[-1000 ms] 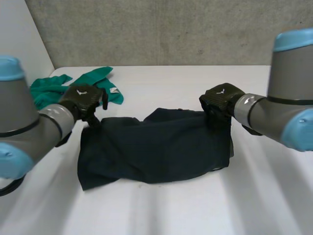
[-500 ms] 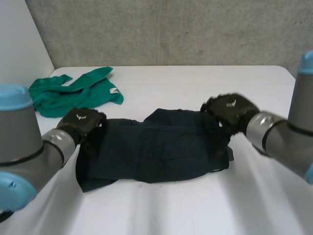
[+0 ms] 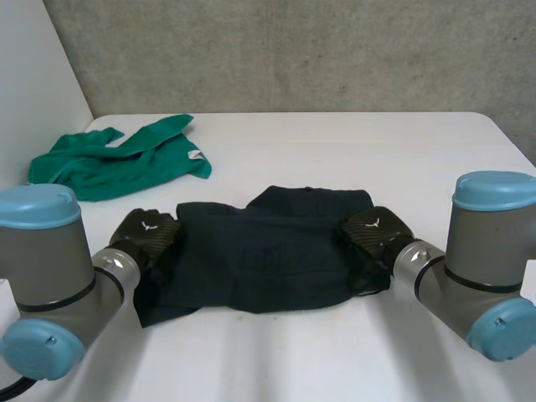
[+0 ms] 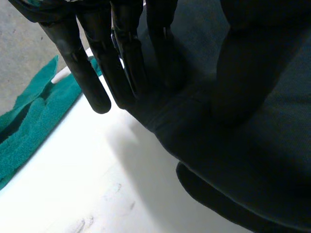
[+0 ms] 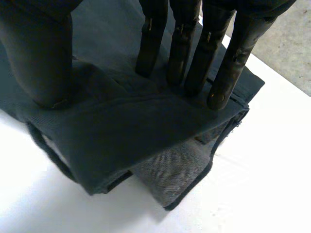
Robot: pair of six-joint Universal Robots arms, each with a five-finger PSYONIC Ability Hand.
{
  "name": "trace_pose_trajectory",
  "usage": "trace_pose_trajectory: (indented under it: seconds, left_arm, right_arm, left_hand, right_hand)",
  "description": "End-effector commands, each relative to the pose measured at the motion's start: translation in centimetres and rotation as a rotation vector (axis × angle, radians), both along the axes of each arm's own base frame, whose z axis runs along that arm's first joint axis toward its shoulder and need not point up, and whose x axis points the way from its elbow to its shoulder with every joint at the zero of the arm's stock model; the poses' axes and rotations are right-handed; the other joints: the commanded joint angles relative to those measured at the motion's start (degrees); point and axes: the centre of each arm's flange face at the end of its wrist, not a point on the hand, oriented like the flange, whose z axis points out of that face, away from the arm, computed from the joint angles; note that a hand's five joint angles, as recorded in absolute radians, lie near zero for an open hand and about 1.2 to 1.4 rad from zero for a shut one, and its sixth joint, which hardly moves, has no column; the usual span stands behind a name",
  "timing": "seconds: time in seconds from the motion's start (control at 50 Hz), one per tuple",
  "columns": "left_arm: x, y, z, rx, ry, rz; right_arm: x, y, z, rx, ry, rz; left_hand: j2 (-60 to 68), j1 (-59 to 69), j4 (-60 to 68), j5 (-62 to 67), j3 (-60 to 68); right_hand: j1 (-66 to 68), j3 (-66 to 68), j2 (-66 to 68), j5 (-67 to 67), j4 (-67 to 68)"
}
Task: Fold the laundry.
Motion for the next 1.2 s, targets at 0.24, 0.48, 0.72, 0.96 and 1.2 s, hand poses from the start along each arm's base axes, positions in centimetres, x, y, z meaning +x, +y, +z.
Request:
trace_pose_trajectory:
  seconds: [0.24,0.48,0.72,0.96,1.2]
  left_arm:
    - [-0.5,-0.8,4.0,-0.142,-0.021,-0.034]
    - [0.4,1.9,18.8,-0.526,0.158,-0.018]
    - [0.2,1.5,13.6,-0.354,0.126,-0.012]
    - [0.2,-0.3,10.4,-0.240,0.131,0.018]
    - [0.2,-0.3,10.4,-0.243,0.131,0.016]
  right_arm:
    - [0.1,-1.0,4.8,-0.093,-0.038,-0.011]
    - [-0.8,1.3,18.2,-0.301,-0.012,0.040]
    - [-0.1,2.0,11.3,0.023,0.036,0.124]
    - [-0.2,-0.8,2.2,0.139,-0.040,-0.010]
    - [-0.6,-0.1,2.9,0.192,-0.086,-0.053]
  left_hand:
    - [32.78,32.51,32.73,33.45,32.84]
    - [32.78,32.51,32.73,33.45,32.84]
    - [32.78,32.51,32.73,33.45,32.84]
    - [32.78,32.51,32.73,33.45,32.84]
    - [32.78,32.51,32.73,33.45,32.84]
  right_hand:
    - [45.77,38.69,38.33,40.87,38.64]
    - [45.77,38.69,38.33,40.87,38.64]
    - [18.77,11.70,11.34,13.87,11.64]
    - [6.65,-0.43,-0.79,1.75,-0.48]
    - [-11.02,-18.10,-18.46,-15.92,-18.15]
